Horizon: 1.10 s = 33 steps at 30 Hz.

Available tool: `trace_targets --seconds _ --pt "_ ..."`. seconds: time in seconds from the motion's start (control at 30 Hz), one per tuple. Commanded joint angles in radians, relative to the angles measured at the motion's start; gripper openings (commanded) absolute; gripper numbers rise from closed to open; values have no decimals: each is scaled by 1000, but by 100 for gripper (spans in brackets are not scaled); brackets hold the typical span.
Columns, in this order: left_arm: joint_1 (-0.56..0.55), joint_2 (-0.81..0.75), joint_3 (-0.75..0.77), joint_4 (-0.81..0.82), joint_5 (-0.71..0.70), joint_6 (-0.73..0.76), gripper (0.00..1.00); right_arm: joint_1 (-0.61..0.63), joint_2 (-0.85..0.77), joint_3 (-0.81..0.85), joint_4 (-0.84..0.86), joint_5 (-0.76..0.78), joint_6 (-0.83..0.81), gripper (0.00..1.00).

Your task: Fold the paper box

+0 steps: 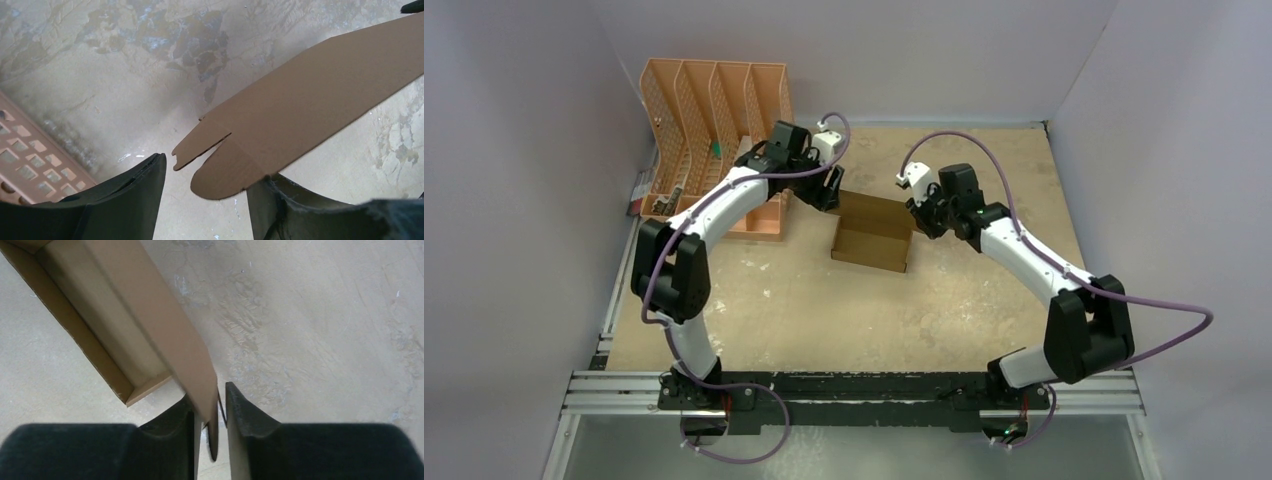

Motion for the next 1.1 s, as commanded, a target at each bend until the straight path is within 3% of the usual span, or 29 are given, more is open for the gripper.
trace_targets --seconds 0.0,0.13,0.23,0.33,0.67,1.07 --pt "-3 24 48 24 71 27 55 -3 19 7 26 -13 12 22" --pt "-17 41 46 23 84 19 40 -3 43 22 11 -28 21 8" --pt "-20 38 36 16 68 5 23 -2 50 30 11 -25 39 5" --pt "-21 16 13 39 40 -46 15 -3 54 44 17 -7 73 3" --pt "-56 -79 -112 154 -37 -268 7 4 68 103 7 38 301 0" --pt "-125 -153 -290 349 -219 -649 9 53 143 169 -16 201 711 0"
